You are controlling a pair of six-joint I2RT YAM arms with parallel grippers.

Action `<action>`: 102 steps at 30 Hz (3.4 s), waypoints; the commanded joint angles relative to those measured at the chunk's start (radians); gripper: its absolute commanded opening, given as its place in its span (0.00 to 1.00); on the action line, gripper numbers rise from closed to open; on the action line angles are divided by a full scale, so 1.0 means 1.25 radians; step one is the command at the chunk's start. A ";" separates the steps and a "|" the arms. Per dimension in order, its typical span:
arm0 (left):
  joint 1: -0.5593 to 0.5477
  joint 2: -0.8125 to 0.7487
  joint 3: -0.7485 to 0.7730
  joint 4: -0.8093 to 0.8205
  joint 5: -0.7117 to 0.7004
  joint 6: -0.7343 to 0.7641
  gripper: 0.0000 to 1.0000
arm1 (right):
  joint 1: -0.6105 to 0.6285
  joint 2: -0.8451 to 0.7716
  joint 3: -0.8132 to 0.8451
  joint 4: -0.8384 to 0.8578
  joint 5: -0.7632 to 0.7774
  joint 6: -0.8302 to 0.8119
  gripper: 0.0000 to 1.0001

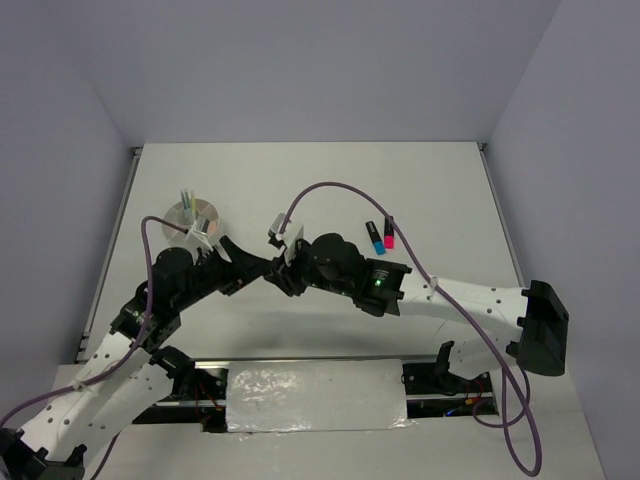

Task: Sort the stationery into containers
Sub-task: Place the stationery in the storage box, then pick up the stationery from the center of the board.

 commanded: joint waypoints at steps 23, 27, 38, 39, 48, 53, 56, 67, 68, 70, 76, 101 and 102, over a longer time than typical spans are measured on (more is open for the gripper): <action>0.053 0.297 0.353 -0.397 -0.681 0.319 0.00 | -0.113 -0.178 -0.168 0.004 0.112 0.110 1.00; 0.225 0.361 0.363 -0.280 -0.685 0.446 0.01 | -0.139 -0.256 -0.203 -0.023 0.089 0.102 1.00; 0.542 0.482 0.337 0.056 -0.392 0.686 0.09 | -0.150 -0.390 -0.248 -0.109 0.065 0.054 1.00; 0.562 0.496 0.322 0.074 -0.366 0.686 0.09 | -0.150 -0.402 -0.251 -0.111 0.064 0.053 1.00; 0.609 0.551 0.280 0.163 -0.204 0.643 0.15 | -0.152 -0.439 -0.275 -0.112 0.015 0.039 1.00; 0.609 0.571 0.272 0.173 -0.177 0.639 0.21 | -0.152 -0.436 -0.279 -0.112 0.012 0.033 1.00; 0.608 0.598 0.275 0.165 -0.187 0.635 0.21 | -0.151 -0.429 -0.278 -0.111 -0.001 0.034 1.00; 0.608 0.632 0.285 0.139 -0.207 0.610 0.56 | -0.152 -0.389 -0.236 -0.131 -0.016 0.024 1.00; 0.608 0.630 0.288 0.136 -0.209 0.608 0.62 | -0.153 -0.386 -0.234 -0.132 -0.015 0.024 1.00; 0.608 0.627 0.294 0.123 -0.220 0.608 0.65 | -0.152 -0.385 -0.232 -0.131 -0.013 0.027 1.00; 0.609 0.578 0.334 0.047 -0.300 0.584 0.77 | -0.182 -0.357 -0.231 -0.138 0.061 0.088 1.00; 0.505 0.135 0.153 -0.152 -0.027 0.574 0.99 | -0.612 0.247 0.022 -0.306 0.017 0.096 0.54; 0.498 0.136 0.155 -0.161 -0.032 0.575 0.99 | -0.612 0.258 0.039 -0.308 0.018 0.092 0.54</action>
